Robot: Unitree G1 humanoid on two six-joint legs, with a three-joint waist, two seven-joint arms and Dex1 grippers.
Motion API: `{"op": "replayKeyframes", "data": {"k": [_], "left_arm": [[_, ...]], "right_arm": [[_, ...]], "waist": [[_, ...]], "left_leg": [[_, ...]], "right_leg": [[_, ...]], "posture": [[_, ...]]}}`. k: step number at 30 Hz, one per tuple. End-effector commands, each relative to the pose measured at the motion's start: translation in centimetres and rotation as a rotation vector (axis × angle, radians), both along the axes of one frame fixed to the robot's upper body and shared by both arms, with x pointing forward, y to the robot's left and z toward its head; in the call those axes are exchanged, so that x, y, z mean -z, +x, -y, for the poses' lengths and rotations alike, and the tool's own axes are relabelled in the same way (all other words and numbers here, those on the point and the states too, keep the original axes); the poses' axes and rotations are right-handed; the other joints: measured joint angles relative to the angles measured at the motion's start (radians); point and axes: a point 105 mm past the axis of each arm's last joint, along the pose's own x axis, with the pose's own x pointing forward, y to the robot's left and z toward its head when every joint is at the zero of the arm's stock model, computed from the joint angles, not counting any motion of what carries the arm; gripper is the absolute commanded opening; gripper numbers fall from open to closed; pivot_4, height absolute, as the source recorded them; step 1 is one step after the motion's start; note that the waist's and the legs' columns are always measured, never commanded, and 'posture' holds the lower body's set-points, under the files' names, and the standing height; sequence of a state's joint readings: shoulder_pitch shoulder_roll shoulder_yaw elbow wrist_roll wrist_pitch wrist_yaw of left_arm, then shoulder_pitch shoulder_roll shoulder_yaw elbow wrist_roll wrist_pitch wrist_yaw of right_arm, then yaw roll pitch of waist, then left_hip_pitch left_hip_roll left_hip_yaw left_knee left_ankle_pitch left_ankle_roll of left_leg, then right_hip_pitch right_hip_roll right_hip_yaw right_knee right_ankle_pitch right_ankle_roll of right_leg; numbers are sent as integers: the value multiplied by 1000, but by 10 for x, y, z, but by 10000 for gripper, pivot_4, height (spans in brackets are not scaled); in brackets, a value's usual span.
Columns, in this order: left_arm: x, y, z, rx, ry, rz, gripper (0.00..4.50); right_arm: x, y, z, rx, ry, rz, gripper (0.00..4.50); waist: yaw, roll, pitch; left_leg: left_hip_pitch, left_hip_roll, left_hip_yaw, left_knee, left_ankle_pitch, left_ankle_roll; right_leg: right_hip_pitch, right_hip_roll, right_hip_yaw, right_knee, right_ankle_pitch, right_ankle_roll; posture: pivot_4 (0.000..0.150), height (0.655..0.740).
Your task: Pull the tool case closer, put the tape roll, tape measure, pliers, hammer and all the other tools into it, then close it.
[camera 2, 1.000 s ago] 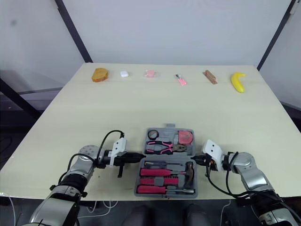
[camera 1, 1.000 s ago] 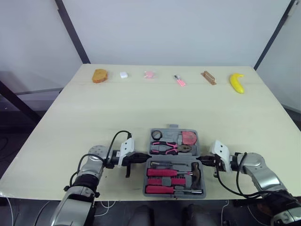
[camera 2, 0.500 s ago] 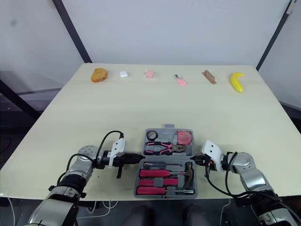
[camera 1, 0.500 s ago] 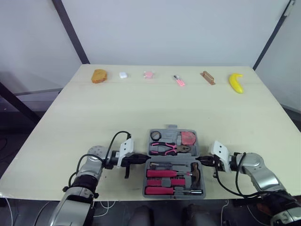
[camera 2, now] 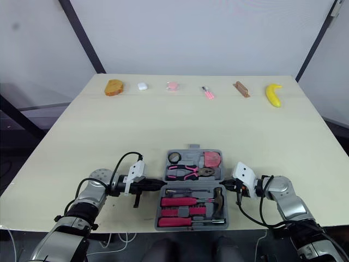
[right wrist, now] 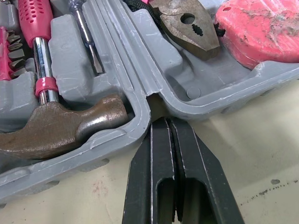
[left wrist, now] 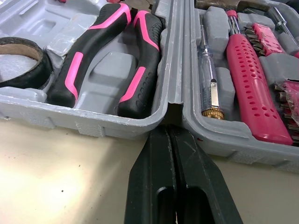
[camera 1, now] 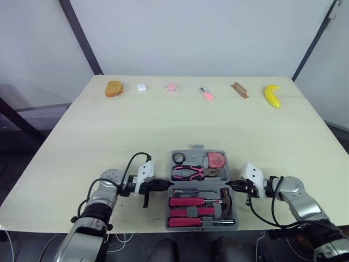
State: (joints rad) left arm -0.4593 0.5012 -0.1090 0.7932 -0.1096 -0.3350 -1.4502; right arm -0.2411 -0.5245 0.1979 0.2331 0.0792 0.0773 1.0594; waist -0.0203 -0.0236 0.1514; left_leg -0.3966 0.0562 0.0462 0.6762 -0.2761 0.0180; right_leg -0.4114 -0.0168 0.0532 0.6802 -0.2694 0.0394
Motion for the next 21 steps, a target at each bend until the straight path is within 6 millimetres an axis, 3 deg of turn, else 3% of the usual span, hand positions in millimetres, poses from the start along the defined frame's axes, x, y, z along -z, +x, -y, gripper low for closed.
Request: {"op": "replayKeyframes", "data": {"k": [1,8,9,10,13,18,21], "left_arm": [[2,-1,1,7,16,24,675],[-20,8,-23,-96,26,174,675],[-27,5,-27,-106,11,193,0],[-31,3,-29,-110,-1,200,0],[-42,-9,-28,-115,-46,196,0],[-49,-46,-11,-20,-132,119,0],[-51,-62,1,23,-165,74,0]], "right_arm": [[-2,2,0,17,5,-2,0],[-20,7,34,112,41,-22,0],[-26,11,40,139,57,-20,5345],[-30,13,43,155,69,-20,6877],[-39,19,49,213,139,-63,21048],[-58,28,39,239,301,-213,44379],[-61,43,36,286,327,-271,44379]], "waist": [[1,0,0],[5,0,0],[5,0,0],[2,0,0],[4,1,0],[6,1,0],[6,1,1]], "left_leg": [[0,0,0,0,0,0],[0,0,0,0,0,0],[-1,0,0,0,0,0],[-1,0,0,0,0,0],[-1,1,0,0,0,0],[-1,1,1,0,0,0],[-1,1,0,0,0,0]], "right_leg": [[0,0,0,0,0,0],[0,-1,0,0,0,0],[0,-1,0,0,0,0],[0,-1,0,0,0,0],[0,-1,0,0,0,0],[0,-1,0,0,0,0],[0,-1,0,0,0,0]], "posture": [[1500,7400],[1500,7400],[1500,7400],[1500,7400],[1500,7400],[1500,7400],[1500,7400]]}}
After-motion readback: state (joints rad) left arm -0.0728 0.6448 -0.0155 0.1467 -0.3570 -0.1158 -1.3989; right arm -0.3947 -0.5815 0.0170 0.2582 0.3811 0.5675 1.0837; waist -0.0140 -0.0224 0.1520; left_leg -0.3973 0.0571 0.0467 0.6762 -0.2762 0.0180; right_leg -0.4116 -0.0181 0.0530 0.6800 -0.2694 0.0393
